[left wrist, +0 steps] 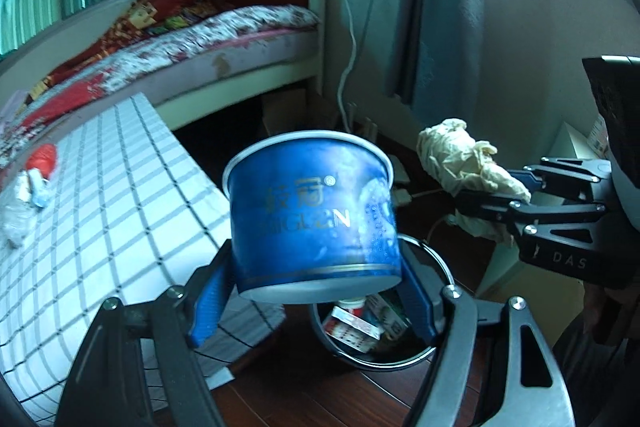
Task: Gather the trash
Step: 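Carry the blue cup and beige bundle to the bin and release both, then move both tools back over the table toward the bags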
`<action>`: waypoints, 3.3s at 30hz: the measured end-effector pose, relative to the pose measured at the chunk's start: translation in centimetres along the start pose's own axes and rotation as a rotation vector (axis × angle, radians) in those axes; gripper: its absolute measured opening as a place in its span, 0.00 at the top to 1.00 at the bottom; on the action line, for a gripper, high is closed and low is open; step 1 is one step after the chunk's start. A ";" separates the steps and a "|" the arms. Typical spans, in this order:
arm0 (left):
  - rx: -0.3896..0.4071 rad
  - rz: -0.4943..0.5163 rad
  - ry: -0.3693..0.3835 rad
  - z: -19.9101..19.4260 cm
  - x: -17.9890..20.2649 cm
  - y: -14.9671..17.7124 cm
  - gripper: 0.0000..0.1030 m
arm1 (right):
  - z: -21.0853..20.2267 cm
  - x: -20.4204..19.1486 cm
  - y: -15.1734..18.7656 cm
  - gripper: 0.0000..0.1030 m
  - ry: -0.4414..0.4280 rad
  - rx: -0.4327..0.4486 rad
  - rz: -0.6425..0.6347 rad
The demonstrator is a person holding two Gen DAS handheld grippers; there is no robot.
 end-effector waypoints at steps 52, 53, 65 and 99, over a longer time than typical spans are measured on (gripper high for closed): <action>-0.268 -0.044 -0.068 9.5 0.7 8.1 0.01 | 9.8 4.7 10.6 0.01 0.078 -0.402 -0.098; -0.265 -0.044 -0.068 9.4 0.7 8.0 0.01 | 9.5 4.6 10.4 0.01 0.081 -0.395 -0.095; -0.179 -0.079 -0.107 4.8 -1.7 5.5 0.01 | 6.0 0.8 6.4 0.01 0.083 -0.246 -0.125; -0.028 -0.389 -0.547 -8.2 -28.7 5.8 0.01 | 8.4 -21.7 -10.3 0.01 -0.189 0.035 -0.178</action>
Point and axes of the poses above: each gripper's, at about its wrist camera, not at the fingertips, and z roughly the way its jaws point, x to its right, y to its underside, the point moved 9 cm from there along z, roughly the way its jaws point, and after that the axes turned 4 degrees about -y, right-handed, at the moved point
